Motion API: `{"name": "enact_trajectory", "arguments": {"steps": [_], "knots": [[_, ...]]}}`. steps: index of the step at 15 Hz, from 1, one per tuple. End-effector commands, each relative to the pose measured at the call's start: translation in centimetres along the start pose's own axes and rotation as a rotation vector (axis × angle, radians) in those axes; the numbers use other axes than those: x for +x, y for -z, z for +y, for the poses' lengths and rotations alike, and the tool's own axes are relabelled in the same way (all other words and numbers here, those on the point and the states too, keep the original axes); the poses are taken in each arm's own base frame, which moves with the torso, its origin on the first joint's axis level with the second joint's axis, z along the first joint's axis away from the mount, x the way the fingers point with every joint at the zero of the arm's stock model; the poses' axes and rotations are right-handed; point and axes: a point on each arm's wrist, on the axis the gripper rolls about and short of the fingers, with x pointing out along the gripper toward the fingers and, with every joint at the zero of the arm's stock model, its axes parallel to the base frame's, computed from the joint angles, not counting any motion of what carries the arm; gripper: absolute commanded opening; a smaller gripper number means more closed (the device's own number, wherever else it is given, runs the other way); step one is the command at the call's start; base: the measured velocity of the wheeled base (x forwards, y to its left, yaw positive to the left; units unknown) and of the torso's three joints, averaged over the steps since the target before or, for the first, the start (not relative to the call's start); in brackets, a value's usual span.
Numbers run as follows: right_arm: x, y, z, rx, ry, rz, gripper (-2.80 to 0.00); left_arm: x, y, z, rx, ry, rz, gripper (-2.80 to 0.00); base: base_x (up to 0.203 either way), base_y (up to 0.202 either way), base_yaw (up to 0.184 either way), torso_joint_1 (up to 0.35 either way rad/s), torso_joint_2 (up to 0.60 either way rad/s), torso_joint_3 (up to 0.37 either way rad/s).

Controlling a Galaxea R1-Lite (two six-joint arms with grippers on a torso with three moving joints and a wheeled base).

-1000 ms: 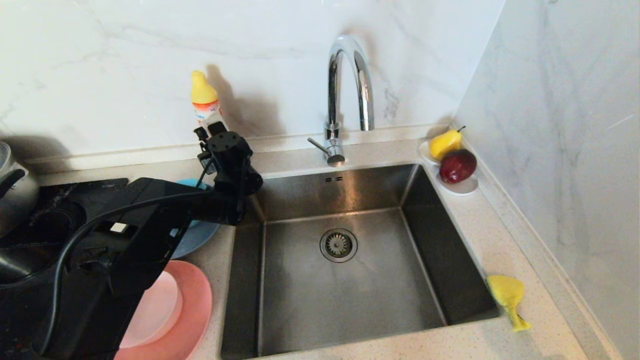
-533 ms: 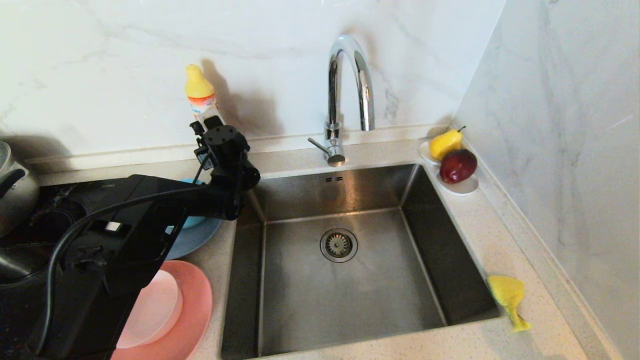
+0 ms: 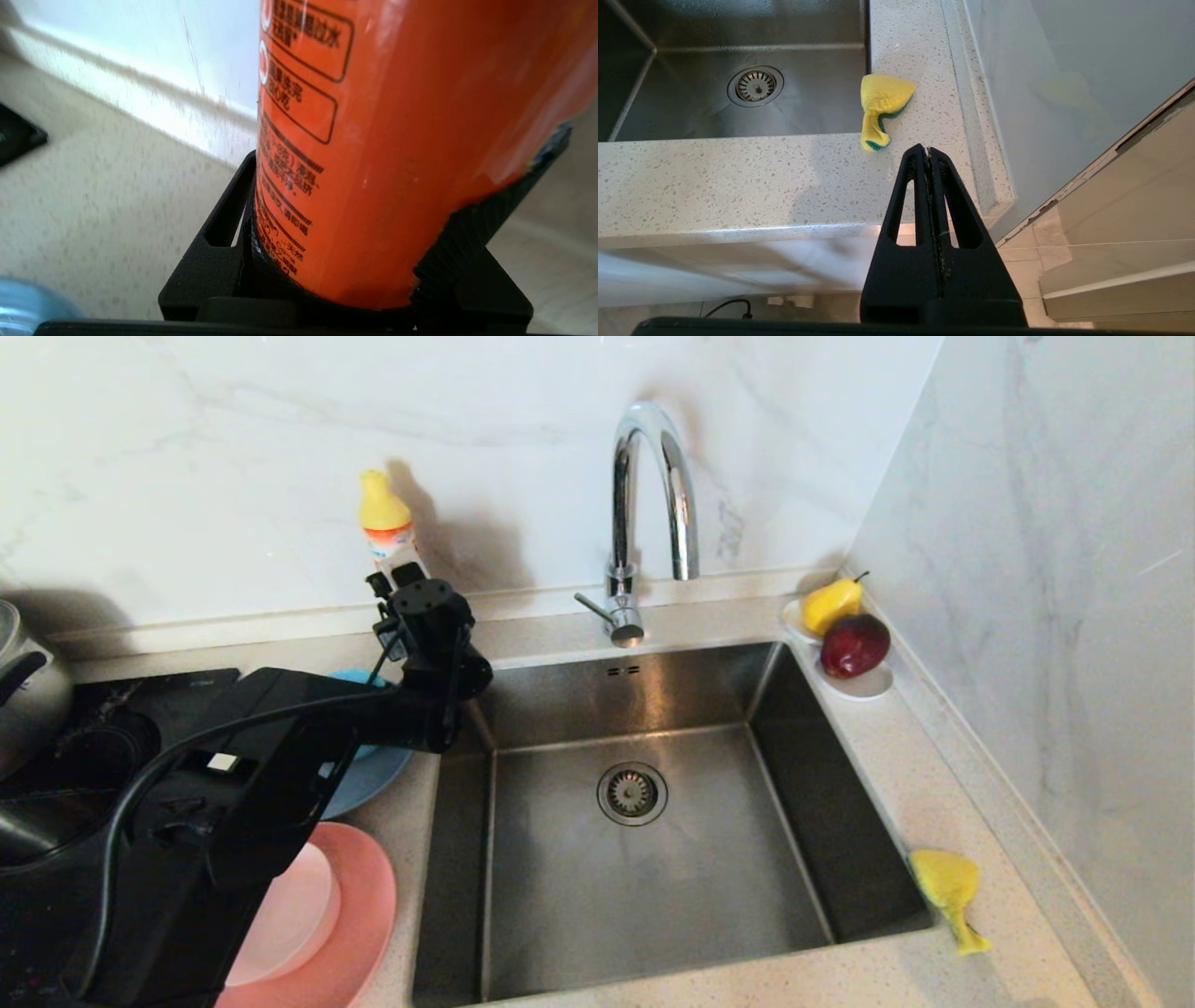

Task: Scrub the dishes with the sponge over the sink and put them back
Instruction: Place the dish soap on the table

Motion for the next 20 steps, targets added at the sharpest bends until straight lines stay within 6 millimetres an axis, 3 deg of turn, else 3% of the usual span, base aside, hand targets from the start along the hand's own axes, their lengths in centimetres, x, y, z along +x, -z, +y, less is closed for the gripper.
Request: {"name": "enact_trajectory", "arguments": {"steps": [1,7,8,9,17,20], "knots": [[0.0,0.0,0.0,0.000,-0.001,0.000,-2.80,-0.1,1.3,0.0,0.022,-0.004,0.027,-2.80,0.000,0.000,0.000,0.000,0.00,0.000],[0.0,0.0,0.0,0.000,-0.001,0.000,-2.80,0.0,1.5,0.0,0.028,-0.006,0.037,-2.80,0.000,0.000,0.000,0.000,0.00,0.000],[0.0,0.0,0.0,0.000,-0.001,0.000,-2.80,-0.1,1.4,0.0,0.027,-0.005,0.036,-2.53,0.000,0.000,0.000,0.000,0.00,0.000],[0.0,0.0,0.0,0.000,-0.001,0.000,-2.80,0.0,1.3,0.0,0.026,-0.006,0.035,0.00,0.000,0.000,0.000,0.000,0.00,0.000],[0.0,0.0,0.0,0.000,-0.001,0.000,-2.80,0.0,-1.1,0.0,-0.016,-0.008,0.005,0.00,0.000,0.000,0.000,0.000,0.00,0.000],[0.0,0.0,0.0,0.000,-0.001,0.000,-2.80,0.0,-1.1,0.0,-0.016,-0.010,0.005,0.00,0.000,0.000,0.000,0.000,0.00,0.000]]}}
